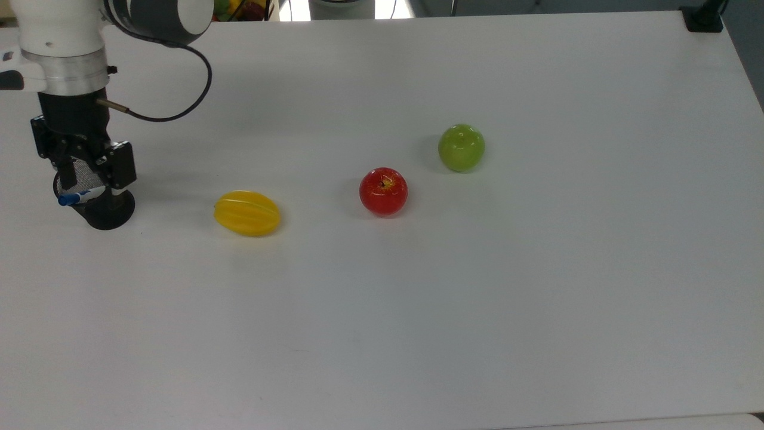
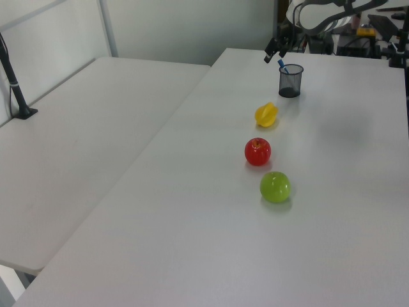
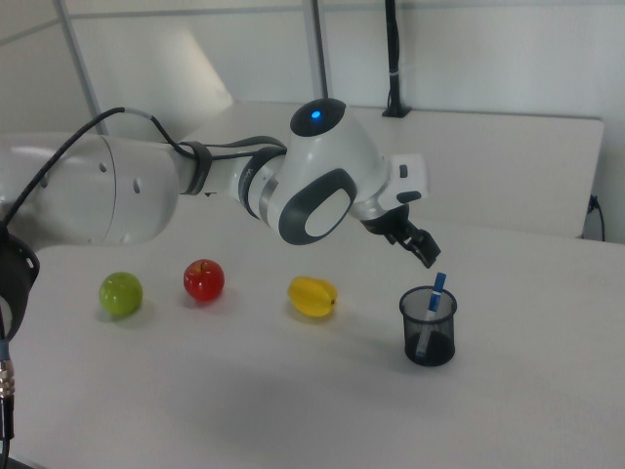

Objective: Take marker pen
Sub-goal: 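Move the open gripper over the black mesh pen cup, then lower the gripper and close it on the blue marker pen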

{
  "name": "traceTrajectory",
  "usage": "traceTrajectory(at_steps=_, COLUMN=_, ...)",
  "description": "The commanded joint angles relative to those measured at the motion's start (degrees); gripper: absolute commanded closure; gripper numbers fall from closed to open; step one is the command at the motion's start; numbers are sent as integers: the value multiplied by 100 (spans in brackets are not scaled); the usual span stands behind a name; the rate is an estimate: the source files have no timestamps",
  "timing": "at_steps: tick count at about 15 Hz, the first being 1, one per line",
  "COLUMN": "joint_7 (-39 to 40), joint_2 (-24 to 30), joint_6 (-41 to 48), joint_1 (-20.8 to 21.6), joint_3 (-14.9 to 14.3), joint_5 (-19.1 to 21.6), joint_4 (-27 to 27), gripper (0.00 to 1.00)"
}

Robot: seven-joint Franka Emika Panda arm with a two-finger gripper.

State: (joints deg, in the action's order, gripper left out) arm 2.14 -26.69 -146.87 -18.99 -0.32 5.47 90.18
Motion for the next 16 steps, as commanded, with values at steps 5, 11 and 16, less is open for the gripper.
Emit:
traceTrajectory(at_steps=5, joint_7=488, joint_2=-135, joint_6=-105, joint_1=-298, joint_3=-3, joint_5=112, joint_4=-149, gripper=30)
traceTrajectory(at_steps=11, joint_7=726, joint_2=-197, joint_6=-122, joint_1=-298, joint_3=-3, joint_5=112, joint_4=-149, gripper=38)
traceTrajectory(at_steps=16, joint_7=902, joint_2=-320, joint_6=-140, joint_1=-289, joint_3=-3, joint_5=103, joint_4=-149, gripper=42)
